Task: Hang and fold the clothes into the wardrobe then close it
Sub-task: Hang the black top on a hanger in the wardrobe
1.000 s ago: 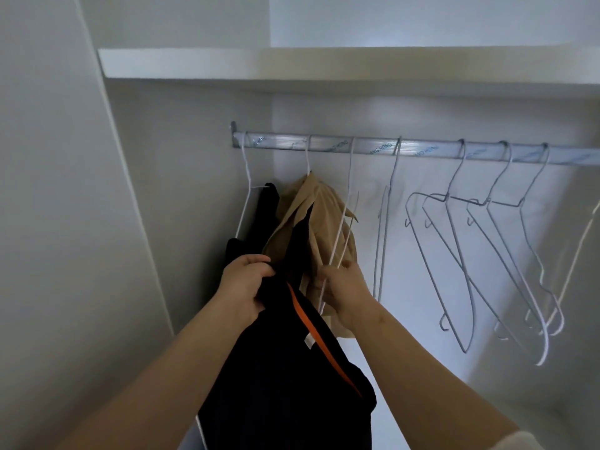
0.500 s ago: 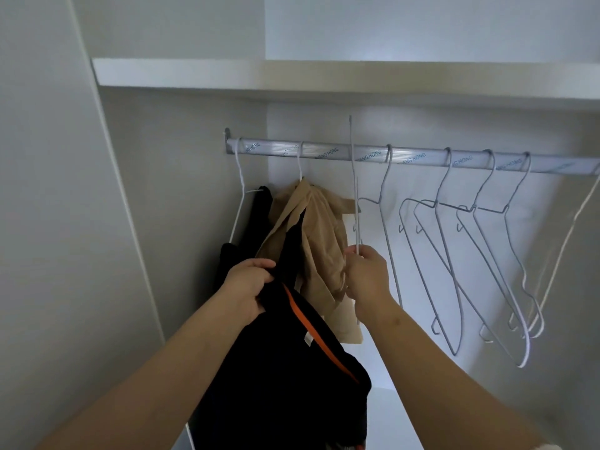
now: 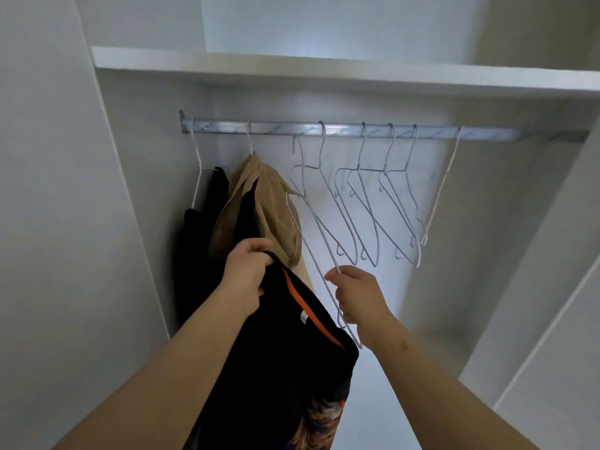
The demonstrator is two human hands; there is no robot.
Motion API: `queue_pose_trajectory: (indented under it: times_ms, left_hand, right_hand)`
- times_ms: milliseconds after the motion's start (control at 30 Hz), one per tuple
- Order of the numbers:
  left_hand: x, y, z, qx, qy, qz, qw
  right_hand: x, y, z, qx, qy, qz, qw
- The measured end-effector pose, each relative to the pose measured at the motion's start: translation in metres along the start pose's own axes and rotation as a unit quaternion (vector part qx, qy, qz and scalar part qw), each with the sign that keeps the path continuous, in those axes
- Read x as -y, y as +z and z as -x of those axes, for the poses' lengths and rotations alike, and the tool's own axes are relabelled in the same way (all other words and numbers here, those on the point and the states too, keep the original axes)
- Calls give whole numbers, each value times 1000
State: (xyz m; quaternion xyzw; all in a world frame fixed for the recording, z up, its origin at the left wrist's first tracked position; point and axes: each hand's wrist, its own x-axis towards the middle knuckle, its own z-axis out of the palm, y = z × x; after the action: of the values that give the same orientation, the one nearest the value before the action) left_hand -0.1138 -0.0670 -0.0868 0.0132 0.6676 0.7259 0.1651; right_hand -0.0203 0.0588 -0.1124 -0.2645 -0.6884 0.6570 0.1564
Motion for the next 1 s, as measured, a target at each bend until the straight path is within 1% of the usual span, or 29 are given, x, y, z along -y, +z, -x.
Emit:
queue_pose_trajectory:
  times_ms: [167, 333, 500, 567, 700, 767, 833, 900, 1000]
  left_hand:
    - [23, 18, 53, 63, 25, -23, 997]
    - [28, 31, 95, 98, 87, -52, 990]
    - [36, 54, 141, 147, 142, -30, 978]
    - [46, 67, 166, 151, 142, -24, 978]
    - [75, 92, 219, 111, 137, -53, 983]
    - [90, 103, 248, 110, 136, -77, 982]
    - [106, 113, 281, 105, 142, -105, 979]
    - [121, 122, 313, 124, 146, -142, 971]
    - [143, 133, 355, 178, 142, -194, 954]
  right_hand:
    - [-41, -37, 64, -28, -6, -37, 999]
    - [-64, -70, 114, -49, -51, -3, 997]
    - [-78, -112, 172, -48, -84, 50, 994]
    - [-89, -141, 205, -60, -84, 41, 994]
    - [-119, -205, 284, -86, -63, 38, 994]
    - [-131, -230, 318, -114, -54, 55, 990]
    - [-137, -245, 345, -130, -46, 105, 985]
    - [-139, -248, 364, -122, -34, 144, 982]
    - [-130, -246, 387, -86, -50, 111, 989]
